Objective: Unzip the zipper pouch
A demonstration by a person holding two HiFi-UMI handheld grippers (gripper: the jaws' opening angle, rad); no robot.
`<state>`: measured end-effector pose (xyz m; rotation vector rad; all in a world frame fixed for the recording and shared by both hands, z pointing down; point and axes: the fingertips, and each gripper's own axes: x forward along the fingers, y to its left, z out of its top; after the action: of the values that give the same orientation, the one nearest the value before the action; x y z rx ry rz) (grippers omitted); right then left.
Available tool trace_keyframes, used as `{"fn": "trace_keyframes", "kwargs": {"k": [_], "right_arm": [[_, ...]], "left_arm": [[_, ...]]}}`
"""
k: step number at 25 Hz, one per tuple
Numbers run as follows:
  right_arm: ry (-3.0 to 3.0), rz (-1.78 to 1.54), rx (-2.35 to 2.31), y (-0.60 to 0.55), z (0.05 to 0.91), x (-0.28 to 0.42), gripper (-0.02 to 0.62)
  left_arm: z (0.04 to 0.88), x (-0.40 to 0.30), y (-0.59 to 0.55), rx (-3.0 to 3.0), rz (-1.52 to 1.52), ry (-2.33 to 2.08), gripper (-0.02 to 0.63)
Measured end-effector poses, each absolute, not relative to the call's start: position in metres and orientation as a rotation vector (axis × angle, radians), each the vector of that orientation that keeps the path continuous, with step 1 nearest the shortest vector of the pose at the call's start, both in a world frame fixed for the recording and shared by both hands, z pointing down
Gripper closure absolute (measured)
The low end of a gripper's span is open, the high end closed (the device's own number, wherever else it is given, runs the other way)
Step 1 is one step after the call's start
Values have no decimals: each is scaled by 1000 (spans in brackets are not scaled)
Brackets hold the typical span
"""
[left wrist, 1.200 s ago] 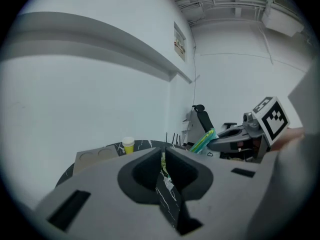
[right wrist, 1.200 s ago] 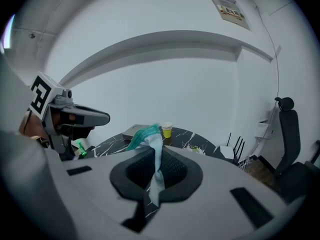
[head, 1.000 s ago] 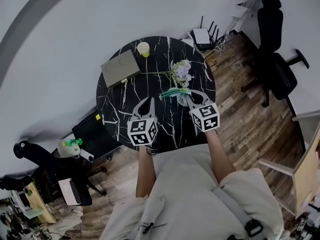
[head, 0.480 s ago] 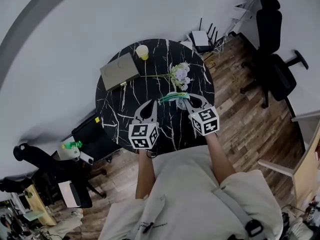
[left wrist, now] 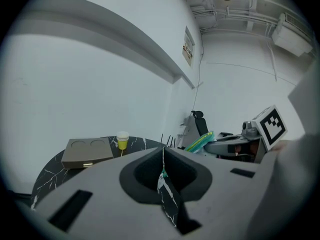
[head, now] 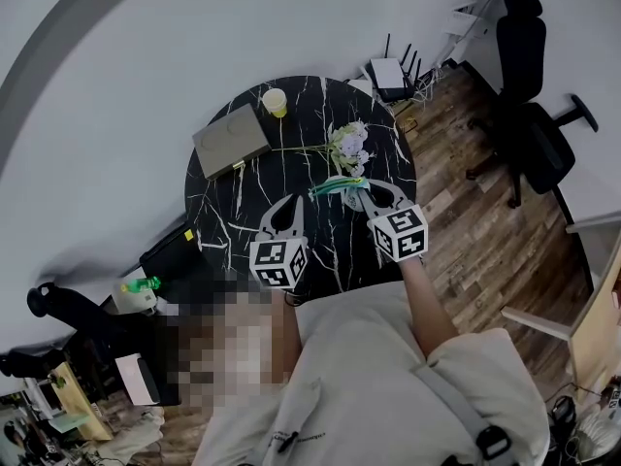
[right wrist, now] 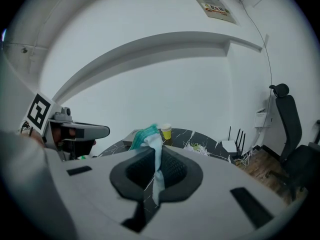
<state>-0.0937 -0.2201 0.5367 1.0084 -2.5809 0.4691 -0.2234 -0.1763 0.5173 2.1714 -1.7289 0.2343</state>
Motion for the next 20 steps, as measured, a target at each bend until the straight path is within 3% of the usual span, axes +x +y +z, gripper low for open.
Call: {"fn": "trace_keyframes", "kwargs": {"k": [20], "right_arm": [[-2573, 471, 1019, -222, 535, -96, 581]], "left_arm": [[527, -230, -173, 2154, 246, -1715, 581]]}}
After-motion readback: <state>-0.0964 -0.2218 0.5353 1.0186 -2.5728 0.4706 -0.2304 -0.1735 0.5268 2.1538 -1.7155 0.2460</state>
